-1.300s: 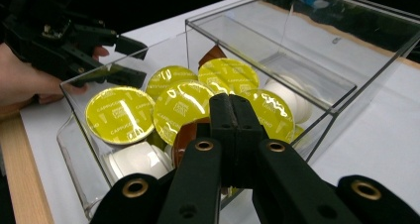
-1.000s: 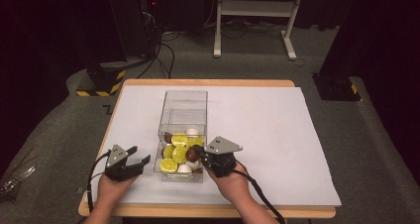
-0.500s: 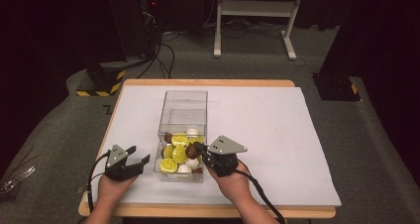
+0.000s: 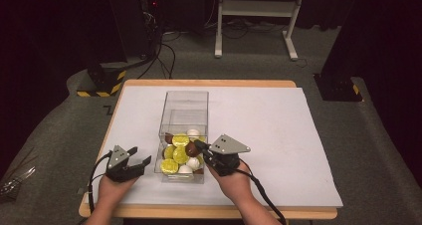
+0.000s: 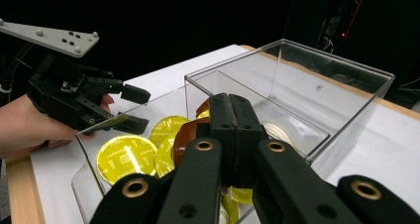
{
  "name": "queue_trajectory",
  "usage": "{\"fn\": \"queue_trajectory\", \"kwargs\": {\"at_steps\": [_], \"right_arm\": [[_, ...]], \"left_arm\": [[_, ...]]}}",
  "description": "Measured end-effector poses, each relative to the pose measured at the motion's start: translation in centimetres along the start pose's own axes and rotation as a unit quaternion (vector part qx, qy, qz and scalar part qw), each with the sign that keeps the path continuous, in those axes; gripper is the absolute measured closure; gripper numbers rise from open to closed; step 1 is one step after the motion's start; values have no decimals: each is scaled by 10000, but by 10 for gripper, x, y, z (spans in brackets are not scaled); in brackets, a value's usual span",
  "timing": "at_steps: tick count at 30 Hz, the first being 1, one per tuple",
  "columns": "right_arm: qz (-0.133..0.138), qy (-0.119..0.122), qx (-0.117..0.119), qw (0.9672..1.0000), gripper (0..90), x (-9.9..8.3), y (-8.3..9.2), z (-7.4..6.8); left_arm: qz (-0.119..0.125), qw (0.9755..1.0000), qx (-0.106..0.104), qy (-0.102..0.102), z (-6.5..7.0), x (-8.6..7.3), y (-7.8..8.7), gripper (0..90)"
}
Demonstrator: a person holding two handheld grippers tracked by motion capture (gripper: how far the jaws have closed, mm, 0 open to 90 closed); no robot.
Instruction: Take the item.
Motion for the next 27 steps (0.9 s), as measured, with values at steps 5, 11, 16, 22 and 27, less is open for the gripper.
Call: {"fn": "queue_trajectory", "kwargs": {"at_steps": [5, 11, 16, 22, 27], "right_arm": [[68, 17, -9, 10000, 900, 4, 1, 0], [173, 35, -37, 9998, 900, 11, 4, 2], [210, 66, -48, 9997, 900, 15, 6, 3], [244, 76, -80, 9996, 900, 20, 8, 7], [258, 70, -131, 9996, 900, 21, 10, 11]], "left_arm": [[12, 10000, -23, -53, 2, -1, 0, 340], [27, 10000, -9, -23, 2, 0, -1, 337], [1, 10000, -19, -47, 2, -1, -1, 333], [14, 10000, -11, -36, 2, -1, -1, 331], [27, 10000, 7, -38, 2, -1, -1, 329]]}}
Point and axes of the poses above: each handheld gripper's, and its own axes: y roughly backward along the jaws, x roughly out of its top, z roughly to its right, the point moved 8 cm from there along -y, roughly forward along the jaws, and after that the axes turned 9 degrees about z, right-handed, at the moved point
